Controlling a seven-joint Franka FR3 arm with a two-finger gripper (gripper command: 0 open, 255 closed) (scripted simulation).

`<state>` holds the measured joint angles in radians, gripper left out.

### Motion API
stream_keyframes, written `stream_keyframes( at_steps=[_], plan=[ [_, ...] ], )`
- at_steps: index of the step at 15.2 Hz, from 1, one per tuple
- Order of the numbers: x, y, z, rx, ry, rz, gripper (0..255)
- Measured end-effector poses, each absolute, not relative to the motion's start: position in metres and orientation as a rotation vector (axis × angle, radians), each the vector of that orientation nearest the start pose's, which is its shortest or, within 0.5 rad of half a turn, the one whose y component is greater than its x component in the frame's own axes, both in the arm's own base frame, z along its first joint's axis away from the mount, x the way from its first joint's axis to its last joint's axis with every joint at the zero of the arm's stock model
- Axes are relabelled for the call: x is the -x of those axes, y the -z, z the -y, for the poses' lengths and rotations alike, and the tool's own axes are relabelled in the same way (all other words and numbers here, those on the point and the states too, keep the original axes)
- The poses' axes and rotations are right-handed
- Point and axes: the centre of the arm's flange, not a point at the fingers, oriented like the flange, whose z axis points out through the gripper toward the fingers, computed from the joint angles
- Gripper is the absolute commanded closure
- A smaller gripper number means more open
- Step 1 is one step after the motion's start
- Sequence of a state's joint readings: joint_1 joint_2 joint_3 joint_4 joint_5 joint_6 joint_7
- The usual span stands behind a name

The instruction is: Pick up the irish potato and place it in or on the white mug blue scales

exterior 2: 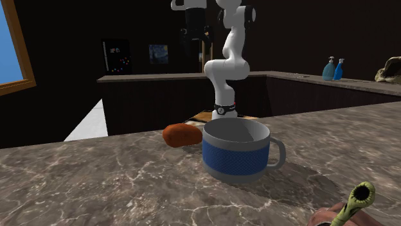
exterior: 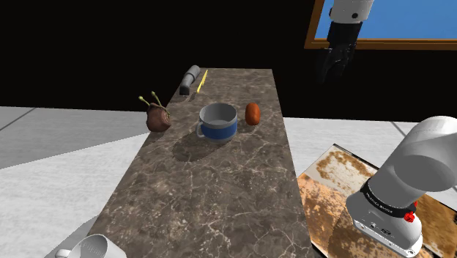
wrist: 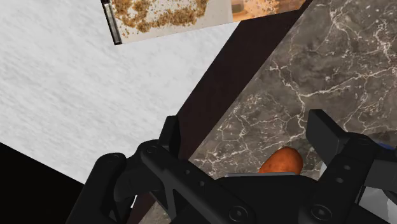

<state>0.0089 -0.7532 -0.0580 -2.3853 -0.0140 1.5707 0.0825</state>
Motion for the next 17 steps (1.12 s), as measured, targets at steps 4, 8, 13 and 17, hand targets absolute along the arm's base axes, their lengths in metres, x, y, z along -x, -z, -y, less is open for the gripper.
stream_keyframes(
  at_steps=[4,8,13,17],
  plan=[
    [-0.334,-0.551,0.011,3.099,-0.103,-0.257,0],
    [-0.372,-0.523,-0.002,3.070,-0.110,-0.407,0],
    [-0.426,-0.486,-0.015,3.022,-0.119,-0.596,0],
    [-0.472,-0.459,-0.018,2.975,-0.123,-0.746,0]
  ],
)
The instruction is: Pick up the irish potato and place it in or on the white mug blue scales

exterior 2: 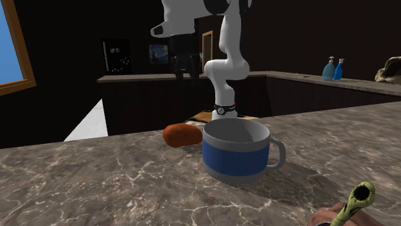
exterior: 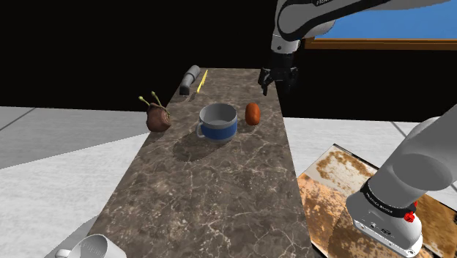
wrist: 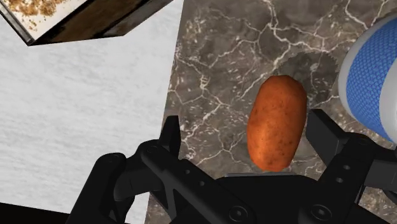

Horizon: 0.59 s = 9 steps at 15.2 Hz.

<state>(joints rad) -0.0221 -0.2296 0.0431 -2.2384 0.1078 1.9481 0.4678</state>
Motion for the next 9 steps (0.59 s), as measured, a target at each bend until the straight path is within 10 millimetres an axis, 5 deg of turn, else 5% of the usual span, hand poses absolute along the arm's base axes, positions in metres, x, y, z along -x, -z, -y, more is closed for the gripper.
stream_keyframes(
  at_steps=[9],
  plan=[
    [-0.565,-0.392,-0.016,2.844,-0.137,-1.069,0]
  ],
)
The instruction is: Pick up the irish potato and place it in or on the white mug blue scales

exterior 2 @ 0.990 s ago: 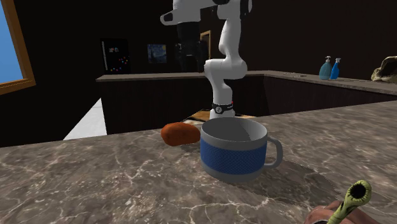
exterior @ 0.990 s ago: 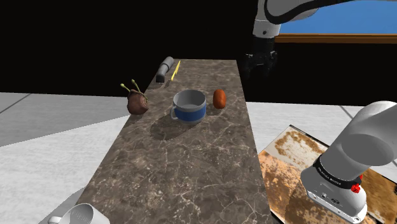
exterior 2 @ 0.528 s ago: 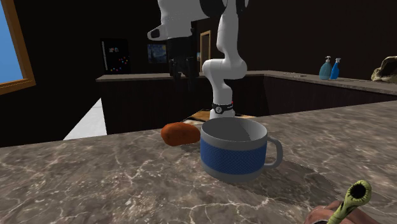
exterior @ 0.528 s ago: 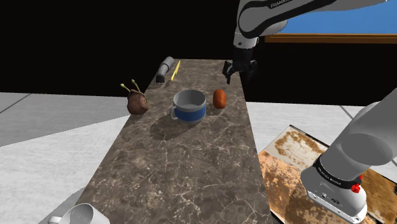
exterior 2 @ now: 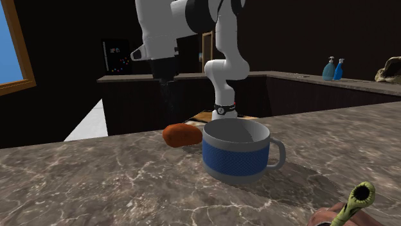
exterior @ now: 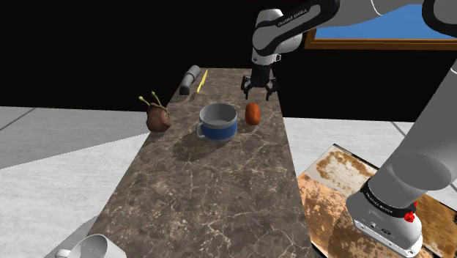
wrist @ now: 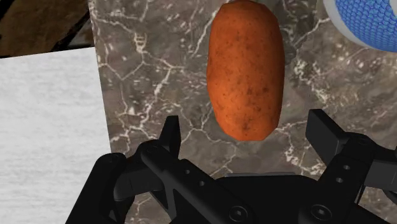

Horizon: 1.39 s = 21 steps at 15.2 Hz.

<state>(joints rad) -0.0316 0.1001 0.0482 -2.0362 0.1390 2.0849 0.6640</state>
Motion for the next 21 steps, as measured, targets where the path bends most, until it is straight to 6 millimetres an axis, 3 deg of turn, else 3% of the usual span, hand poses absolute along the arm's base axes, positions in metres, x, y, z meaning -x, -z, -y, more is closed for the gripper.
stream_keyframes(
  at_steps=[3,8,15,16,21],
  plan=[
    [-0.579,-0.375,-0.015,2.824,-0.138,-1.112,0],
    [-0.579,-0.348,-0.019,2.821,-0.138,-1.118,0],
    [-0.579,-0.341,-0.020,2.821,-0.137,-1.119,0],
    [-0.579,-0.341,-0.020,2.821,-0.137,-1.119,255],
    [-0.579,-0.342,-0.020,2.820,-0.136,-1.119,255]
  ],
)
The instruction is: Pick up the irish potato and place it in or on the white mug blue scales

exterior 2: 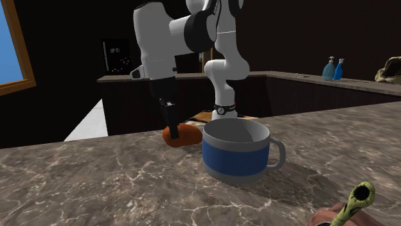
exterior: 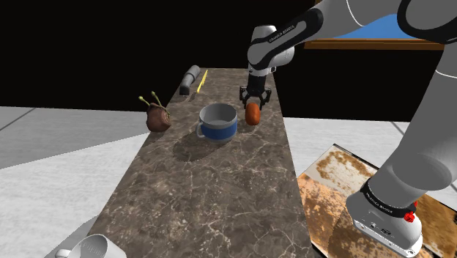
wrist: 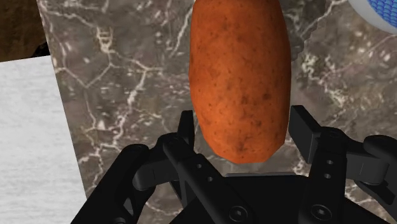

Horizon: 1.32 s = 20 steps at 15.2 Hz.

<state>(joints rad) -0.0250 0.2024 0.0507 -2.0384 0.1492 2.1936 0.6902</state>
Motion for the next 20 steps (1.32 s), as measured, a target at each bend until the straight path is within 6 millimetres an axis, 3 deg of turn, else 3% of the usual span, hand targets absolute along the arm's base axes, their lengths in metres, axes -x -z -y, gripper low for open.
stream_keyframes(
  at_steps=[6,20],
  plan=[
    [-0.579,-0.344,-0.019,2.820,-0.136,-1.119,255],
    [-0.579,-0.415,-0.019,2.820,-0.137,-1.118,255]
  ],
)
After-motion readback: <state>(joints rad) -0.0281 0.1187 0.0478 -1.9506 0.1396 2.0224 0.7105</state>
